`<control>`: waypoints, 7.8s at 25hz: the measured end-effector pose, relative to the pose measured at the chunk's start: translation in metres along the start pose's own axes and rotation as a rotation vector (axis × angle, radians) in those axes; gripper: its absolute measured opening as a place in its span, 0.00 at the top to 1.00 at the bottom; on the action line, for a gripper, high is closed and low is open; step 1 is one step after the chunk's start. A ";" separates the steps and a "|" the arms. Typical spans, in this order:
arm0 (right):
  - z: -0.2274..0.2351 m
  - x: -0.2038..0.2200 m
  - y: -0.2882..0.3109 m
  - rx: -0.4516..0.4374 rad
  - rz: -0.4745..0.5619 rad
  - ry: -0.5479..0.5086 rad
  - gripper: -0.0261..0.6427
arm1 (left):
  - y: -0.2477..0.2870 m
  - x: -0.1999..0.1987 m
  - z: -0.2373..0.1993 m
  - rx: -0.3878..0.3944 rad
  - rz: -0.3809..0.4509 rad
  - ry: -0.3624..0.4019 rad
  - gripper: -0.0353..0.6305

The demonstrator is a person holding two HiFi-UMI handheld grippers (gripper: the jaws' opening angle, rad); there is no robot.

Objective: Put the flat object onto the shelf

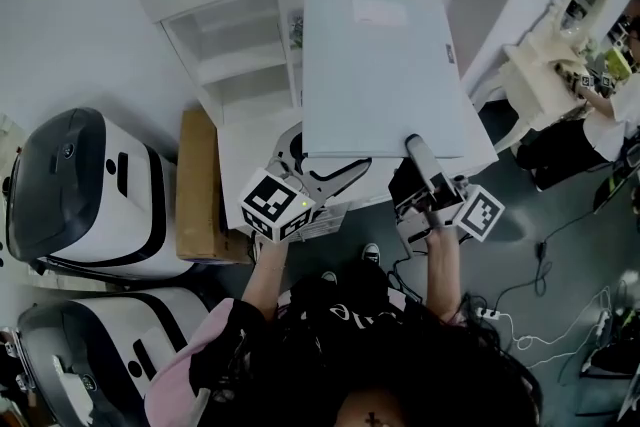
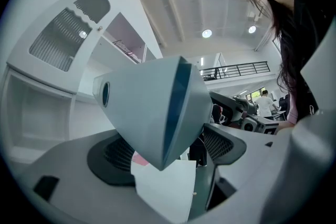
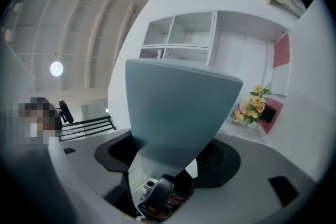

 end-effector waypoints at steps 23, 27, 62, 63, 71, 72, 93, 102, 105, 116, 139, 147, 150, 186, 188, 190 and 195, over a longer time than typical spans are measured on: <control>0.046 -0.127 0.138 -0.101 -0.109 0.022 0.49 | 0.088 -0.035 -0.147 -0.152 0.007 0.057 0.33; 0.056 -0.139 0.152 -0.093 -0.119 0.049 0.49 | 0.096 -0.033 -0.162 -0.185 0.003 0.028 0.33; 0.075 -0.191 0.225 -0.206 -0.201 -0.014 0.49 | 0.126 -0.055 -0.237 -0.331 0.129 -0.047 0.33; 0.075 -0.192 0.225 -0.201 -0.194 -0.032 0.49 | 0.126 -0.056 -0.238 -0.335 0.133 -0.045 0.33; 0.096 -0.197 0.222 -0.143 -0.169 -0.093 0.49 | 0.131 -0.052 -0.266 -0.391 0.127 -0.042 0.33; 0.100 -0.195 0.221 -0.133 -0.176 -0.091 0.49 | 0.131 -0.052 -0.270 -0.399 0.127 -0.043 0.33; 0.125 -0.139 0.204 -0.021 -0.309 -0.147 0.49 | 0.108 -0.049 -0.285 -0.474 0.126 -0.015 0.33; 0.113 -0.114 0.183 -0.007 -0.283 -0.217 0.49 | 0.086 -0.028 -0.235 -0.406 0.129 -0.084 0.34; 0.109 -0.097 0.174 0.002 -0.286 -0.239 0.49 | 0.071 -0.015 -0.215 -0.402 0.117 -0.108 0.34; 0.096 -0.030 0.128 0.100 -0.254 -0.292 0.73 | 0.003 0.050 -0.139 -0.389 0.050 -0.272 0.33; 0.063 0.118 -0.008 0.321 -0.289 -0.265 0.74 | -0.092 0.125 0.038 -0.204 -0.022 -0.492 0.34; 0.056 0.131 -0.043 0.337 -0.337 -0.276 0.76 | -0.097 0.134 0.081 -0.218 -0.012 -0.534 0.34; 0.054 0.124 -0.070 0.346 -0.338 -0.274 0.78 | -0.085 0.136 0.101 -0.215 -0.021 -0.535 0.34; -0.009 0.158 -0.325 0.181 -0.493 -0.370 0.82 | -0.044 0.100 0.385 -0.239 0.011 -0.495 0.87; -0.011 0.162 -0.326 0.175 -0.500 -0.379 0.82 | -0.049 0.100 0.388 -0.252 0.012 -0.500 0.88; -0.012 0.166 -0.329 0.173 -0.501 -0.388 0.83 | -0.055 0.101 0.392 -0.262 0.016 -0.505 0.88; -0.018 0.171 -0.330 0.161 -0.517 -0.409 0.83 | -0.064 0.102 0.400 -0.285 0.028 -0.513 0.89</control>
Point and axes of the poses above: the fingertips, and each gripper's own axes: y forward along the fingers, z to its right, x out of its underside, the point moved 3 cm from there along -y, backward along the fingers, and after that the axes turned 13 degrees about x, right-handed, at the moved point
